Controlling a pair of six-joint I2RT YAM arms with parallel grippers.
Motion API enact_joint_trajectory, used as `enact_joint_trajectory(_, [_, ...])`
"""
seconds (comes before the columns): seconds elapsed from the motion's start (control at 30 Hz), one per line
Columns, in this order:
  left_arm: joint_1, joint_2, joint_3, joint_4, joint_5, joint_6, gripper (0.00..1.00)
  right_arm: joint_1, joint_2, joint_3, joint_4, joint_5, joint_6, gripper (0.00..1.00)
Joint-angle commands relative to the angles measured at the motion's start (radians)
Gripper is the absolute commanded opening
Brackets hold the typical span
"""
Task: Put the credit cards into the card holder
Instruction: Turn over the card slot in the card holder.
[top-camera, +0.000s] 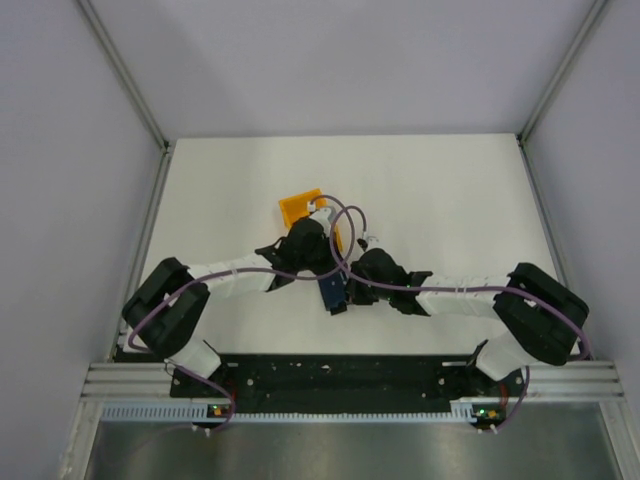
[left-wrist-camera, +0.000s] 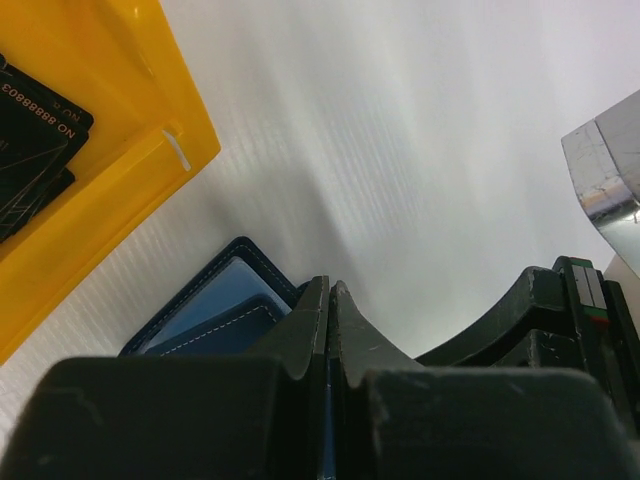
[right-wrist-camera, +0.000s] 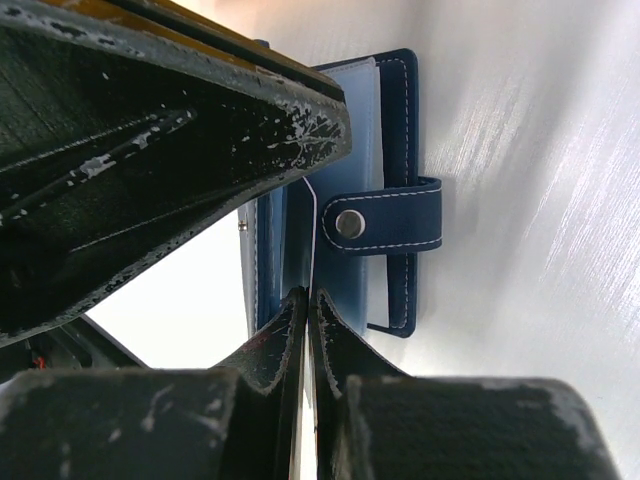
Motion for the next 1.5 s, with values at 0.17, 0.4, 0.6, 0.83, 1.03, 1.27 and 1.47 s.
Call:
enact_joint_trajectory(0.17, [0.0,-0.051,0.072,-0.201,-0.108,0.137,0.0,0.007,0.03,-0.001,-0.057,0.041,-0.015,0.0])
enact_joint_trajectory(0.4, [0.0,-0.127,0.052,-0.31,-0.175,0.174,0.0,0.009,0.031,-0.003,-0.065,0.053,-0.012,0.0])
enact_joint_trajectory(0.6, [0.0,-0.221,-0.006,-0.322,-0.16,0.166,0.0,0.009,0.042,0.007,-0.074,0.053,-0.009,0.0])
enact_joint_trajectory(0.83, [0.0,-0.289,-0.089,-0.342,-0.143,0.174,0.0,0.007,0.047,0.019,-0.087,0.055,-0.013,0.0])
enact_joint_trajectory(1.03, [0.0,-0.365,-0.164,-0.366,-0.151,0.155,0.0,0.007,0.044,0.022,-0.091,0.053,-0.012,0.0])
enact_joint_trajectory(1.27, [0.0,-0.405,-0.254,-0.344,-0.144,0.111,0.0,0.009,0.038,0.022,-0.091,0.049,-0.015,0.0])
enact_joint_trajectory(1.47, [0.0,-0.358,-0.325,-0.252,-0.14,0.063,0.0,0.007,0.027,0.016,-0.097,0.043,-0.016,0.0])
